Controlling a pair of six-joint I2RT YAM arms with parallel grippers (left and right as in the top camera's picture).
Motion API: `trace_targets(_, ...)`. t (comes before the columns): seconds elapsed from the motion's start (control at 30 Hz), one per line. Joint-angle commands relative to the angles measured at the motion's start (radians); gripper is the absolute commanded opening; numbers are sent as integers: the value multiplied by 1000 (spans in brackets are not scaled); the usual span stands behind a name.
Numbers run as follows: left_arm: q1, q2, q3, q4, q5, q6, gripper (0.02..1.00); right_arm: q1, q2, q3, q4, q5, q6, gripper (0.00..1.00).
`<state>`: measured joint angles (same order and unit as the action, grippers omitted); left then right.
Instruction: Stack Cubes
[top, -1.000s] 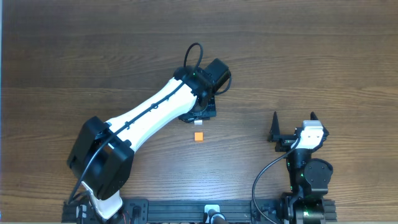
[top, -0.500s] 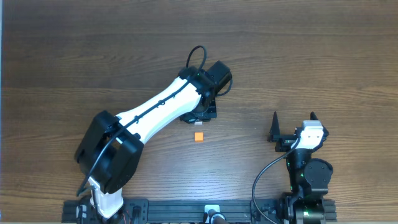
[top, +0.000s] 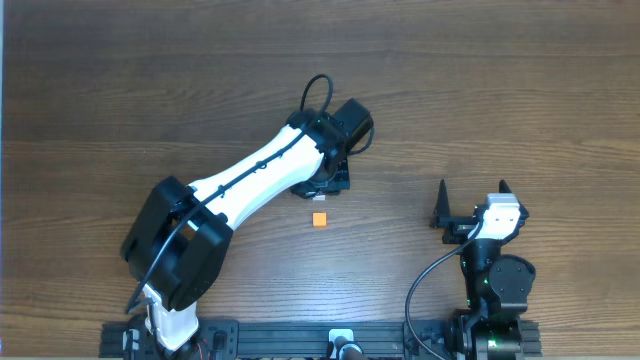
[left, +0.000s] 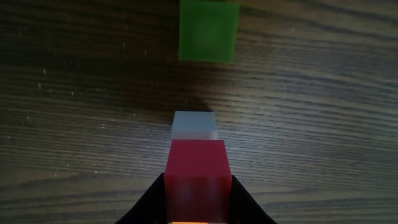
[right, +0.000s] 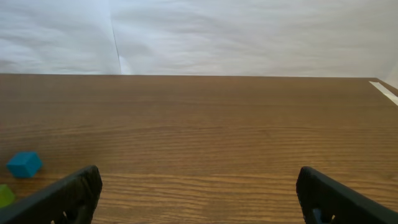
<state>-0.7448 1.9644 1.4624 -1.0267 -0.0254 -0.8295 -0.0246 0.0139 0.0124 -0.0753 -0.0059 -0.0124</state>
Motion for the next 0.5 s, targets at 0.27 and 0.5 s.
trace_targets(0.27, 4, 14, -30, 10, 10, 15, 40, 0, -9, -7, 0, -12, -8, 991)
trace_targets(0.5, 4, 15, -30, 17, 10, 15, 38, 0, -9, -7, 0, -12, -8, 991)
